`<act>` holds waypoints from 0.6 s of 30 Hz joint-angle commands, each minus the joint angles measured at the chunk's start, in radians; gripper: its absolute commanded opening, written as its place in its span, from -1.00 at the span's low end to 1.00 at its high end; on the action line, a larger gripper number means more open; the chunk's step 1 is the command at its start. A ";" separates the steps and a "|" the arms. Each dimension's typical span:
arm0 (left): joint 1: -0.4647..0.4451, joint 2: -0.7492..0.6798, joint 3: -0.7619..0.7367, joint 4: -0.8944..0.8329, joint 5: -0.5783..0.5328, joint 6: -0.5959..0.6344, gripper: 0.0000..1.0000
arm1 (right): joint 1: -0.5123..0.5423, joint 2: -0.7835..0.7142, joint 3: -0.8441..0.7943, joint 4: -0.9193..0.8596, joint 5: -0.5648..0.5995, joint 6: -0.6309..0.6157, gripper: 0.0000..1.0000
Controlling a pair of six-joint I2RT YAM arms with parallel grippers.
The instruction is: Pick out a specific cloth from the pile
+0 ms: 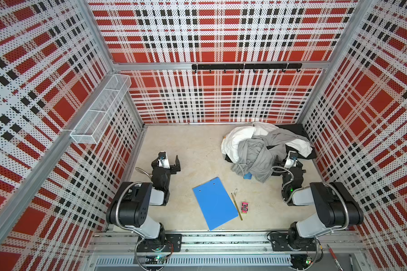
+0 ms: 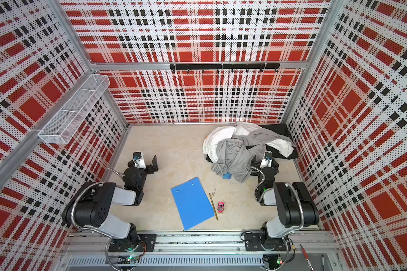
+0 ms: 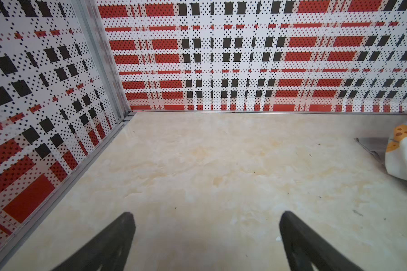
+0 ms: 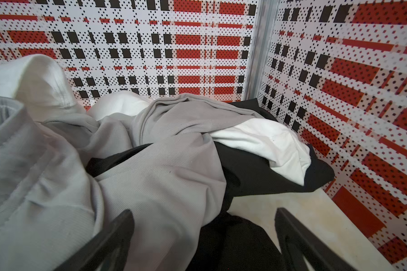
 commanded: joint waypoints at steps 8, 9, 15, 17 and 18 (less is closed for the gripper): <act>0.013 0.004 0.005 0.015 0.018 0.006 0.98 | 0.004 0.006 -0.004 0.064 0.006 0.001 1.00; 0.019 0.002 0.010 0.006 0.031 0.002 0.98 | 0.004 0.006 -0.003 0.064 0.006 0.001 1.00; 0.075 0.000 0.022 -0.023 0.138 -0.036 0.98 | 0.004 0.006 -0.004 0.062 0.006 0.001 1.00; 0.072 0.001 0.024 -0.024 0.135 -0.032 0.98 | 0.004 0.006 -0.004 0.064 0.005 0.002 1.00; 0.073 0.000 0.024 -0.025 0.136 -0.034 0.98 | 0.004 0.006 -0.003 0.064 0.006 0.001 1.00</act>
